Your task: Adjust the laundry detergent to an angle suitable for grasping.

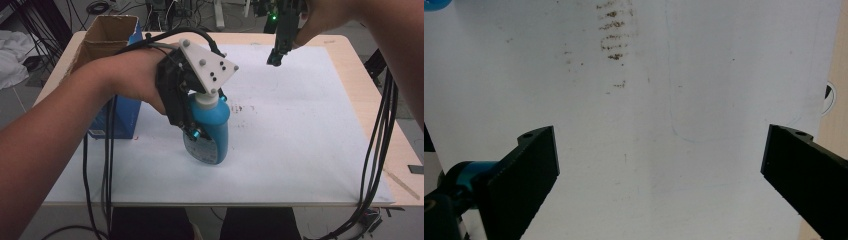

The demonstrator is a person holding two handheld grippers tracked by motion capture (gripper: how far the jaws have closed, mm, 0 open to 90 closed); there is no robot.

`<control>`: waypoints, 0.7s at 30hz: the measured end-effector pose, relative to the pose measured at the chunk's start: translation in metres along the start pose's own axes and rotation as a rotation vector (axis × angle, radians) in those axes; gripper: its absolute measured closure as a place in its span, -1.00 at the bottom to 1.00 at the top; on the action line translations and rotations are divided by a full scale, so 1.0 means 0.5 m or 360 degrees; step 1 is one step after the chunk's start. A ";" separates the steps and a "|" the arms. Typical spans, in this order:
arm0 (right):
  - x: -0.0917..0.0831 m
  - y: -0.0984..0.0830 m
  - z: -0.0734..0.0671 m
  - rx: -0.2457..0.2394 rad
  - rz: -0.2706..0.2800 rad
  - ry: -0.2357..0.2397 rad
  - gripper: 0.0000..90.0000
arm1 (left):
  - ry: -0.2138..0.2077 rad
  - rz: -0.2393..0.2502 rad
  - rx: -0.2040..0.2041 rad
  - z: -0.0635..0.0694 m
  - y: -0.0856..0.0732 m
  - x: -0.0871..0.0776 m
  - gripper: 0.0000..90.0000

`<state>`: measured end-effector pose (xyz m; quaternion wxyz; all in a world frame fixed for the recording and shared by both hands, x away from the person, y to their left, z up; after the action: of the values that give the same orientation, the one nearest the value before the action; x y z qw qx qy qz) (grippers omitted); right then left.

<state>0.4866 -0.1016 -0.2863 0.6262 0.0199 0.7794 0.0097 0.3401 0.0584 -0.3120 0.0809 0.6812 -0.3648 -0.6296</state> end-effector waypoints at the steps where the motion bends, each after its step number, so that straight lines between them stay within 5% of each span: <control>1: 0.001 0.000 0.000 0.0007 0.0002 0.0001 -0.97 | -0.0004 -0.0006 -0.0009 -0.001 -0.004 0.003 -0.09; 21: 0.011 -0.002 0.005 0.0012 0.0003 0.0011 -0.97 | -0.0050 -0.0048 -0.0070 0.004 -0.052 0.050 -0.09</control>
<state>0.4879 -0.1024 -0.2920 0.6234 0.0231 0.7816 0.0073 0.3470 0.0630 -0.3472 0.0806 0.6748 -0.3416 -0.6492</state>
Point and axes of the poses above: each handheld gripper's, and its own axes: x roughly forward along the jaws, y roughly out of its top, z roughly to its right, the point moved 3 cm from there along x, roughly forward along the jaws, and after that the axes turned 15 degrees about y, right-handed, at the moved point
